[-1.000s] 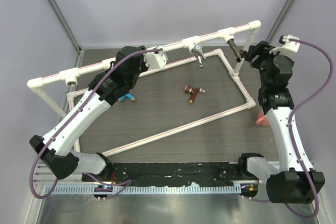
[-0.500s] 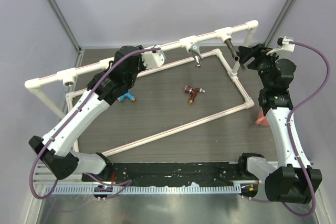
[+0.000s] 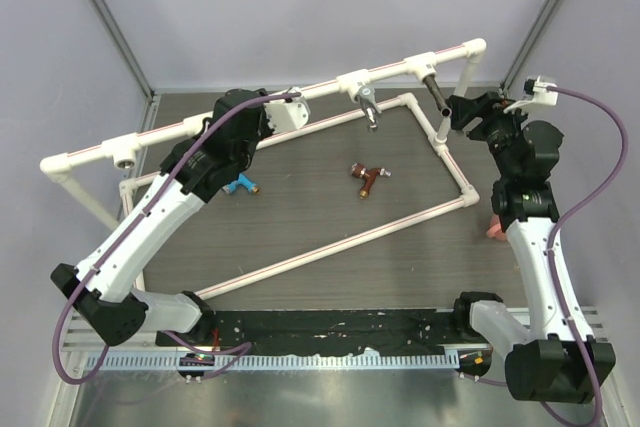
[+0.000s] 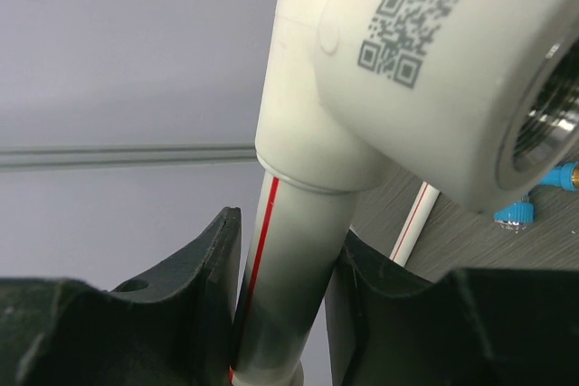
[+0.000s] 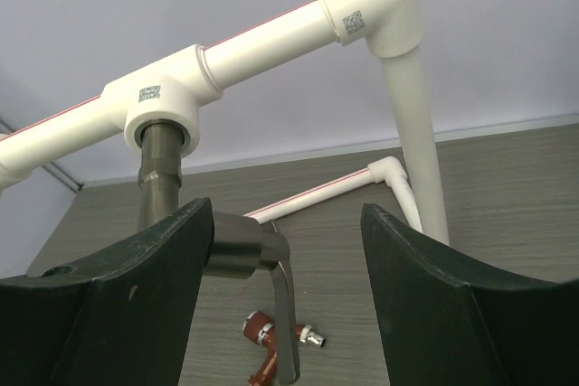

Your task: Install the water faucets

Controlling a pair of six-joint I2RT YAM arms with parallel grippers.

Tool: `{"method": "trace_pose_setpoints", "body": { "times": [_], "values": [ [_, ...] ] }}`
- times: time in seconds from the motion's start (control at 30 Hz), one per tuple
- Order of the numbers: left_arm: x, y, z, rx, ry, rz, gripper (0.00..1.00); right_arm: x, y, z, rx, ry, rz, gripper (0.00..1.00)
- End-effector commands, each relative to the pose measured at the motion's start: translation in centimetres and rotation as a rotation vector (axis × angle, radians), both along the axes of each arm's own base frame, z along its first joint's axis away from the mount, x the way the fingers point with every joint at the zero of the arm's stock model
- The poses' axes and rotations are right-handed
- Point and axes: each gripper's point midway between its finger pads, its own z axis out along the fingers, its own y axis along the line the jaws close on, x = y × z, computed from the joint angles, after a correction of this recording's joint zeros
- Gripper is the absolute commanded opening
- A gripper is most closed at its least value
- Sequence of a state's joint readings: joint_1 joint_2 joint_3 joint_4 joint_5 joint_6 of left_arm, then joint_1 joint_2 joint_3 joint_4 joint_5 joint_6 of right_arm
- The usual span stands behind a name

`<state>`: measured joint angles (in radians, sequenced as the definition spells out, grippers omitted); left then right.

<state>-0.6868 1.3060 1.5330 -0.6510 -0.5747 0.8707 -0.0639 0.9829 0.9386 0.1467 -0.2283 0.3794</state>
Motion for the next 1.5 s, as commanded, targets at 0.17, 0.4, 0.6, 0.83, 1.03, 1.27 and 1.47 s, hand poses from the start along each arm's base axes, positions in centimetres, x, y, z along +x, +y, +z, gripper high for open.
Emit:
{"method": "trace_pose_setpoints", "body": {
  "times": [0.17, 0.4, 0.6, 0.83, 1.03, 1.27, 1.47],
  "values": [
    [-0.7, -2.4, 0.8, -0.192, -0.025, -0.035, 0.00, -1.7, -2.5, 2.3, -0.167, -0.059, -0.162, 0.73],
    [-0.9, -2.5, 0.9, -0.195, -0.028, -0.041, 0.00, 0.9, -2.9, -0.5, -0.141, 0.002, -0.171, 0.73],
    [-0.7, -2.8, 0.6, -0.191, -0.021, -0.043, 0.00, 1.4, -0.1, -2.6, -0.144, 0.040, -0.005, 0.73],
    [-0.6, -3.0, 0.3, -0.191, -0.012, -0.047, 0.00, 0.1, 3.6, -3.6, -0.031, 0.034, 0.195, 0.73],
    [-0.7, -3.0, 0.4, -0.193, -0.014, -0.047, 0.00, -1.5, 6.4, -1.1, 0.197, -0.040, 0.353, 0.73],
    [-0.7, -2.9, 0.6, -0.194, -0.018, -0.046, 0.00, -3.5, 7.4, 2.1, 0.339, -0.119, 0.439, 0.73],
    [-0.7, -2.9, 0.6, -0.194, -0.018, -0.048, 0.00, -2.6, 2.9, -0.5, 0.129, -0.002, 0.127, 0.73]
  ]
}}
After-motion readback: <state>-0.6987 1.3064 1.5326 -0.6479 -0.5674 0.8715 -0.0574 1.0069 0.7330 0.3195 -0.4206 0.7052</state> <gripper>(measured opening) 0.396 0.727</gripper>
